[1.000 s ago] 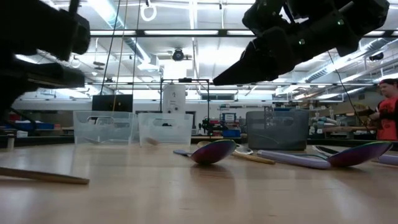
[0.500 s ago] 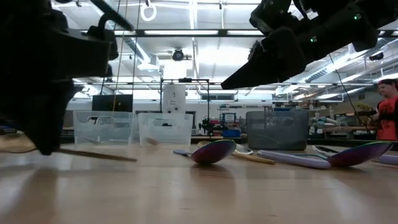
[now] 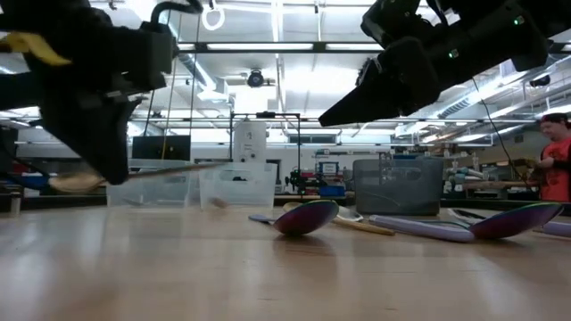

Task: Sort silverware by color (type)
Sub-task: Put the gold spoon into the right transparent bin

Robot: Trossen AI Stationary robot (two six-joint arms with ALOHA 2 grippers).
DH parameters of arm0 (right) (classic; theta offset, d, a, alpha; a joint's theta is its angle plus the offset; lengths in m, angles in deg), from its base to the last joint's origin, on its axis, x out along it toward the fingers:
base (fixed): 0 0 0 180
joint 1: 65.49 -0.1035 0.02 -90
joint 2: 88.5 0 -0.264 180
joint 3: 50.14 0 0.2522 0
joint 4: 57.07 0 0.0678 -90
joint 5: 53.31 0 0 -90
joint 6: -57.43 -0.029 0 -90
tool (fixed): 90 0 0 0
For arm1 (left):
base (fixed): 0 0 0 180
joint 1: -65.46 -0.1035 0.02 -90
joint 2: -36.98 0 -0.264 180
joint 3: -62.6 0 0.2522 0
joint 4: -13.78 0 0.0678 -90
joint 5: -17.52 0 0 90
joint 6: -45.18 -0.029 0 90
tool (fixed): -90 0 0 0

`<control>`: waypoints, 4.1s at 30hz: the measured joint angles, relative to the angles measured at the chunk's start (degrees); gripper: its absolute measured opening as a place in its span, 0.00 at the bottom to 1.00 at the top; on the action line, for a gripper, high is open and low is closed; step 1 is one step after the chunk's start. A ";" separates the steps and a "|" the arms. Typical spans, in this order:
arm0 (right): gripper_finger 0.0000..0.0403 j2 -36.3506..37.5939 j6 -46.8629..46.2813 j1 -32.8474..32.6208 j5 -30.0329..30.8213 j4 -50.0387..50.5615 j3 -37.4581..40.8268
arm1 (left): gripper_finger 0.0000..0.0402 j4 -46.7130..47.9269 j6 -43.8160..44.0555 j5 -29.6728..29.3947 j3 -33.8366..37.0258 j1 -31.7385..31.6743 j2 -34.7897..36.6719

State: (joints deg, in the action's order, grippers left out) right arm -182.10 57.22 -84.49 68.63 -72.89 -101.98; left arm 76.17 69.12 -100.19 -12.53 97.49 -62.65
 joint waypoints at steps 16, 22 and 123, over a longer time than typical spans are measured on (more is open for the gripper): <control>0.33 -0.01 1.76 -0.12 -5.94 0.72 0.01 | 0.02 -16.16 3.45 -6.19 14.22 -11.16 16.04; 0.33 -0.01 3.64 -0.09 -6.22 1.28 0.01 | 0.02 -19.04 2.55 -6.26 14.20 -15.22 16.20; 0.33 -0.01 13.88 7.83 -15.09 3.97 1.10 | 0.35 -26.27 -17.64 9.06 5.43 -30.05 18.86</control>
State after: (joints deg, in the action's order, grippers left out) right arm -182.10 71.10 -76.65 53.53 -68.93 -100.87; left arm 49.90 51.49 -91.13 -7.10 67.43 -43.79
